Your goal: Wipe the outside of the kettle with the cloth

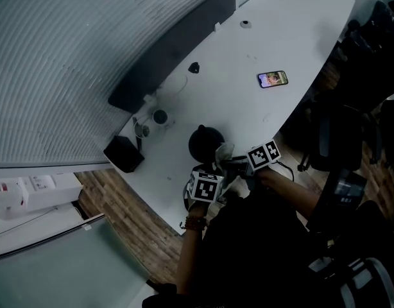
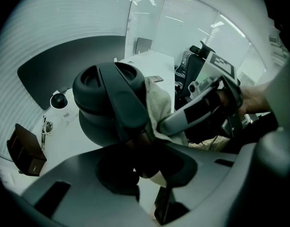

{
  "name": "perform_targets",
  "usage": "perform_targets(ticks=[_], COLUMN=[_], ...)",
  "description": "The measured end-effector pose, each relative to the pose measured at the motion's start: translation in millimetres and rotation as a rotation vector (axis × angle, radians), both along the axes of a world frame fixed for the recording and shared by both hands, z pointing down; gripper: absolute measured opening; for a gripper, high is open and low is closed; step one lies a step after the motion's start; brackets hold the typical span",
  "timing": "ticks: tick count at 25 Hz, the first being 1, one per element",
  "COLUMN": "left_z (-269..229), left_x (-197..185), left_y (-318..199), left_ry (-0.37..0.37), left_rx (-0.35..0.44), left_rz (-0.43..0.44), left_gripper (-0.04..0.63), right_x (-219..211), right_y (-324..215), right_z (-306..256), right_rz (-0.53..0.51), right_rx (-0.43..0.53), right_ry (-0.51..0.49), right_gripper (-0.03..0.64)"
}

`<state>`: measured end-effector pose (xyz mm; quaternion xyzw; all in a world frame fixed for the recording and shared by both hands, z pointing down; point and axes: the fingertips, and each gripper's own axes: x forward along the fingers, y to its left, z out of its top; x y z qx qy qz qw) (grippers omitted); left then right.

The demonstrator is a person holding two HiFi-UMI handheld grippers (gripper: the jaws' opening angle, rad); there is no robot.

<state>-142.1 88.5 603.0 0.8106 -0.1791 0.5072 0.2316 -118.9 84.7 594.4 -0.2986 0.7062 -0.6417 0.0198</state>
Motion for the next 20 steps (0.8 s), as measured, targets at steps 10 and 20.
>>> perform_targets(ticks=[10, 20], left_z=[-2.8, 0.4], left_x=[-1.3, -30.1], left_y=[5.0, 1.6], left_ry=[-0.007, -0.045], left_rx=[0.014, 0.114], left_rz=[-0.02, 0.17], left_gripper=[0.109, 0.109], right_x=[5.9, 92.5], right_y=[15.8, -0.2], right_z=[107.9, 35.5], right_rz=[-0.005, -0.031], right_rx=[-0.201, 0.043], right_ry=[0.121, 0.014], right_gripper=[0.084, 0.084])
